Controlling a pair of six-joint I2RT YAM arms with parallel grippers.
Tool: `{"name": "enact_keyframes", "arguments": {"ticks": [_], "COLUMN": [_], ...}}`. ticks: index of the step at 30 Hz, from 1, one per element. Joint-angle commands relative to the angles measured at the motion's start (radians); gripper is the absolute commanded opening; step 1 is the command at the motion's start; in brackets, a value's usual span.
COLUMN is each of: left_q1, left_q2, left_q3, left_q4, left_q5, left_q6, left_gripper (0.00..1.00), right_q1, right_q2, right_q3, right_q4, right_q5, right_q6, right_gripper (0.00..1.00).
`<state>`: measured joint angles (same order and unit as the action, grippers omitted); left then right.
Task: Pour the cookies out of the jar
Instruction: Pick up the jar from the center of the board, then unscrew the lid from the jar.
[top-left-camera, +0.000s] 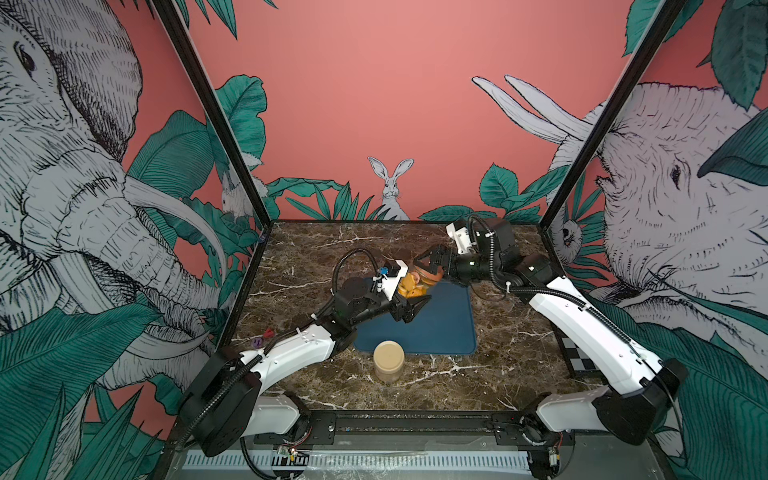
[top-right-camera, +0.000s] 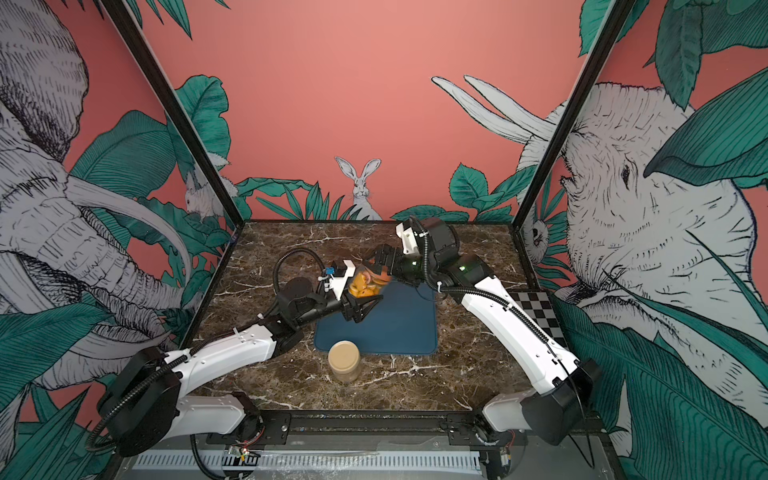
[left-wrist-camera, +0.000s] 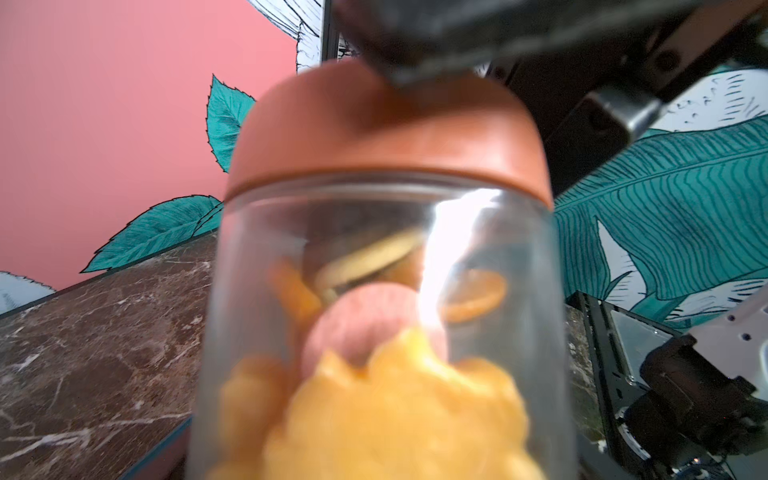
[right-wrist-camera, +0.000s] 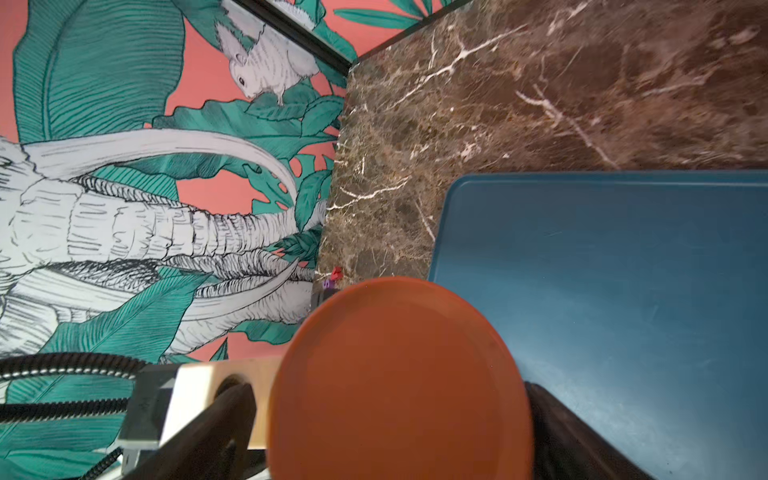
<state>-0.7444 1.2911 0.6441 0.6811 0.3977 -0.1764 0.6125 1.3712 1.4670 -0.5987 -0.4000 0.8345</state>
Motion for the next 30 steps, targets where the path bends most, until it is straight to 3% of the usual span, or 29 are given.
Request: {"name": "enact_keyframes", "arguments": {"ticks": [1, 7, 12, 26, 30], "left_q1": [-0.004, -0.008, -0.01, -0.01, -0.009], "left_q2": [-0.046, -0.05, -0.062, -0.066, -0.063], "left_q3": [-0.025, -0.051, -0.058, -0.048, -0.042], "left_q4": [0.155, 0.192, 0.197, 0.2, 0.197], "left_q5": [-0.037, -0.1, -0.137, -0.132, -0.13], "left_q6": [-0.001, -0.015, -0.014, -0.008, -0.012], "left_gripper": [0.0, 0.0, 0.0, 0.0, 0.0], "right_q1": [0.019, 0.103, 0.128, 0.138, 0.137], "right_q2": [-0.009, 0.062, 0.075, 0.143, 0.148], "right_q3": [0.038, 0.12, 0.095, 0.086, 0.078], "right_q4": [-0.029, -0.066, -0.052, 0.011, 0.037], "right_q5": [0.149, 0.292, 0.384, 0.347, 0.334], "right_q6": [0.026, 0.058, 0.16, 0.257, 0.261], "right_gripper": [0.99, 0.98, 0.92, 0.95, 0.91]}}
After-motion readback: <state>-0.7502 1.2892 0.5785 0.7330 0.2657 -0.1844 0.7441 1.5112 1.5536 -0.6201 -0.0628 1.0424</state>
